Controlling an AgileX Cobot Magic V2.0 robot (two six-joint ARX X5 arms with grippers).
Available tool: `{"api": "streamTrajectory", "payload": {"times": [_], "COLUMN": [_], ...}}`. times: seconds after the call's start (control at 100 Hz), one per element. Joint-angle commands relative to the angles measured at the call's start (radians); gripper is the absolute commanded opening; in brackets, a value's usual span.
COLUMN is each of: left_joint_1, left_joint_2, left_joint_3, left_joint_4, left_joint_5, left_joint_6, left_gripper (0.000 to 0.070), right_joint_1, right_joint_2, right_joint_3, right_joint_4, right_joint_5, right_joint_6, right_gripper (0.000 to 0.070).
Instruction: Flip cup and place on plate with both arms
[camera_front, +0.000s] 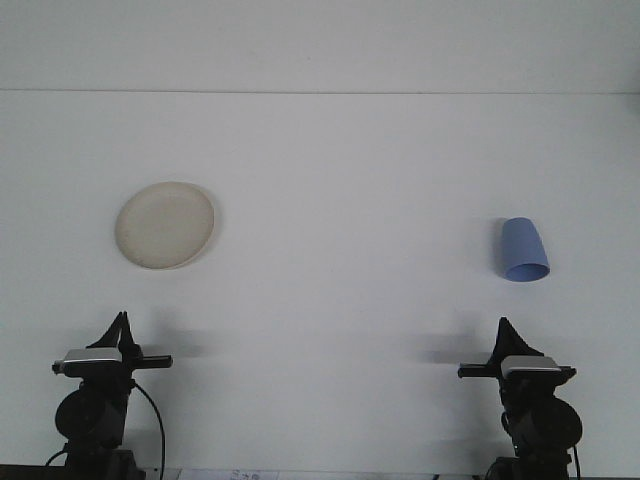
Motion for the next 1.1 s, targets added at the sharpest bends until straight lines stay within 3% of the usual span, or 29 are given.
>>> {"api": "streamTrajectory", "payload": {"times": [0.0,0.78,1.09], "left_joint_1": [0.002,0.002,0.002], "left_joint_2": [-0.001,-0.001,-0.001], "left_joint_3": [-0.018,-0.018,-0.018], "left_joint_4": [0.01,0.01,0.01], "left_joint_5": [-0.002,-0.002,-0.002], "left_joint_6": [0.008,0.008,0.008], "left_gripper": [0.0016,0.0016,0.0016], "right_joint_1": [-0.002,-0.002,-0.002], "right_joint_2": [0.0,0.0,0.0], "right_joint_3": [-0.002,-0.002,0.0], "right_joint_4": [0.013,0.029,0.074], "right_joint_5": [0.0,-0.003,-0.034], "right_joint_6": [0.01,0.014,0.28], "right_gripper": [0.0005,0.0005,0.0004]}}
